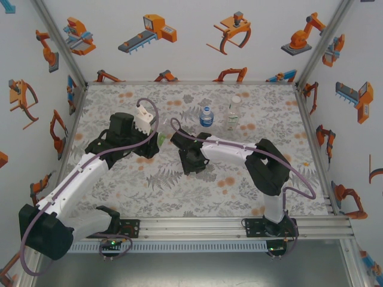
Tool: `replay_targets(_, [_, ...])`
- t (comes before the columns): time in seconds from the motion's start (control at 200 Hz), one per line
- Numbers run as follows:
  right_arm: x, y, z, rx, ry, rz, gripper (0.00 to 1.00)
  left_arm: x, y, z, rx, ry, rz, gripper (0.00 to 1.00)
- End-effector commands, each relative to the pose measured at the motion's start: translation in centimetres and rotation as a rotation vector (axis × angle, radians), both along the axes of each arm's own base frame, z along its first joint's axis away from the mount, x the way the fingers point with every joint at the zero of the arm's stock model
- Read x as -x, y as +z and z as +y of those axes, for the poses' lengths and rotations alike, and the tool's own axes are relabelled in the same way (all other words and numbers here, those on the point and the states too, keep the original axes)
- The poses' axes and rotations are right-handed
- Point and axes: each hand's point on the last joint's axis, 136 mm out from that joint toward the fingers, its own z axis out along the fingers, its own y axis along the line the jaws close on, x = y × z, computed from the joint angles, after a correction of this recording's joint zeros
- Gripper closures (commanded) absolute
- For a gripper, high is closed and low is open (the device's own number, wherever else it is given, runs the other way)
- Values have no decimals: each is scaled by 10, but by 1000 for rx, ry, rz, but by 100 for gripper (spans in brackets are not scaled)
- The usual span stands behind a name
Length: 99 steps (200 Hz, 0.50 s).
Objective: Screw on the bottle caps
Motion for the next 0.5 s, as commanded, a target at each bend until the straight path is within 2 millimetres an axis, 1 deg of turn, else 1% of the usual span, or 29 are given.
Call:
replay_targets(0.0, [2, 2, 2, -9, 0, 4, 58, -3, 12, -4, 26, -11, -11, 86])
replay_targets(0.11, [1, 4, 1, -4, -2, -1, 58, -3, 13, -3, 26, -10, -13, 86])
replay_targets(0.33, [-3, 21, 2, -13, 2, -31, 58, -4, 13, -3, 27, -9, -13, 86])
replay_targets(0.491, [-1, 17, 5, -23, 1, -15, 58, -3, 13, -3, 26, -9, -12, 86])
